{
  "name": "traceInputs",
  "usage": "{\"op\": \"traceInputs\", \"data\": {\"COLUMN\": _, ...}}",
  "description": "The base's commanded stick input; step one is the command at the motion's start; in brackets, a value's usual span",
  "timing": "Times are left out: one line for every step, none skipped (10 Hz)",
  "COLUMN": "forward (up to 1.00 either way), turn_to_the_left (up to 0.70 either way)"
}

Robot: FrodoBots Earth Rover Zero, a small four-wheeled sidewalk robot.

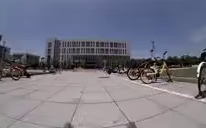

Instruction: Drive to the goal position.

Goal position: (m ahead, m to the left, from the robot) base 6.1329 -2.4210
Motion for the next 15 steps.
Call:
{"op": "traceInputs", "data": {"forward": 0.45, "turn_to_the_left": 0.03}}
{"op": "traceInputs", "data": {"forward": 0.45, "turn_to_the_left": 0.03}}
{"op": "traceInputs", "data": {"forward": 0.45, "turn_to_the_left": 0.03}}
{"op": "traceInputs", "data": {"forward": 0.45, "turn_to_the_left": 0.03}}
{"op": "traceInputs", "data": {"forward": 0.45, "turn_to_the_left": 0.03}}
{"op": "traceInputs", "data": {"forward": 0.45, "turn_to_the_left": 0.03}}
{"op": "traceInputs", "data": {"forward": 0.45, "turn_to_the_left": 0.03}}
{"op": "traceInputs", "data": {"forward": 0.45, "turn_to_the_left": 0.03}}
{"op": "traceInputs", "data": {"forward": 0.45, "turn_to_the_left": 0.03}}
{"op": "traceInputs", "data": {"forward": 0.45, "turn_to_the_left": 0.03}}
{"op": "traceInputs", "data": {"forward": 0.45, "turn_to_the_left": 0.03}}
{"op": "traceInputs", "data": {"forward": 0.45, "turn_to_the_left": 0.03}}
{"op": "traceInputs", "data": {"forward": 0.45, "turn_to_the_left": 0.03}}
{"op": "traceInputs", "data": {"forward": 0.45, "turn_to_the_left": 0.03}}
{"op": "traceInputs", "data": {"forward": 0.45, "turn_to_the_left": 0.03}}
